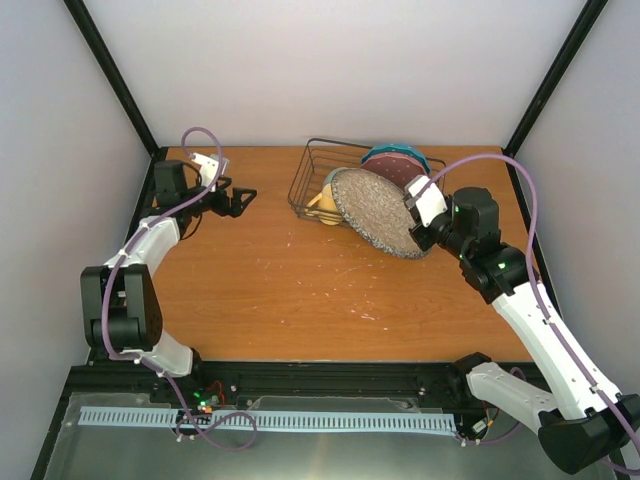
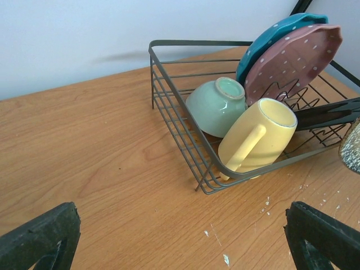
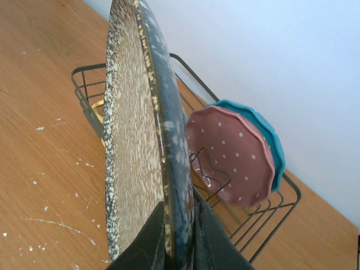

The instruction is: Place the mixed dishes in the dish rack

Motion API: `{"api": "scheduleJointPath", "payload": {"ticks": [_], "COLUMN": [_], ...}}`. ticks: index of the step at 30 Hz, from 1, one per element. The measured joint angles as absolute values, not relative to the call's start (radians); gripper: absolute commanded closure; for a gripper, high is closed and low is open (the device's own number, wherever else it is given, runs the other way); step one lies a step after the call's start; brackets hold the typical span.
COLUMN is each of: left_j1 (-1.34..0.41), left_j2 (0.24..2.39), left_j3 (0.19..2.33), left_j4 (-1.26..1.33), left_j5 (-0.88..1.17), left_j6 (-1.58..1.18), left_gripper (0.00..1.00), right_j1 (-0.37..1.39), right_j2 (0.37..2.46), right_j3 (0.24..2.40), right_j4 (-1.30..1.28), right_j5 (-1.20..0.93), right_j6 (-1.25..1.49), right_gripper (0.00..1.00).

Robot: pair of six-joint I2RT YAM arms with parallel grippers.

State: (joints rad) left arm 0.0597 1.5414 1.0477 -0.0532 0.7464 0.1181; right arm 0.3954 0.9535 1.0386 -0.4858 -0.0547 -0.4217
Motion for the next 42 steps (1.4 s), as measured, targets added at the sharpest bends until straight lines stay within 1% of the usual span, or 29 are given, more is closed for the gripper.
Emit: {"api": "scheduleJointPath", "payload": {"ticks": [30, 37, 42], "left_j1": [0.060, 0.060, 0.060], "left_j2": [1.651, 1.663, 1.668], "left_j3": [1.058, 1.058, 1.064], "left_j4": [-0.039, -0.034, -0.034], "left_j5": [0.772, 0.785, 0.789], "left_j6": [0.118, 0.117, 0.118], "left_gripper": [0.00, 0.00, 0.00], "right_j1": [0.400, 0.385, 0.365], "right_j2": [0.987, 1.005, 1.029], "right_j3": [1.040, 1.048, 1.063], "right_j4": [-0.253, -0.215, -0.227], "right_j5": [-0.080, -0.034, -0.067], "right_j6": [-0.633, -0.704, -0.718], "right_gripper": [0.97, 0.97, 0.97]}}
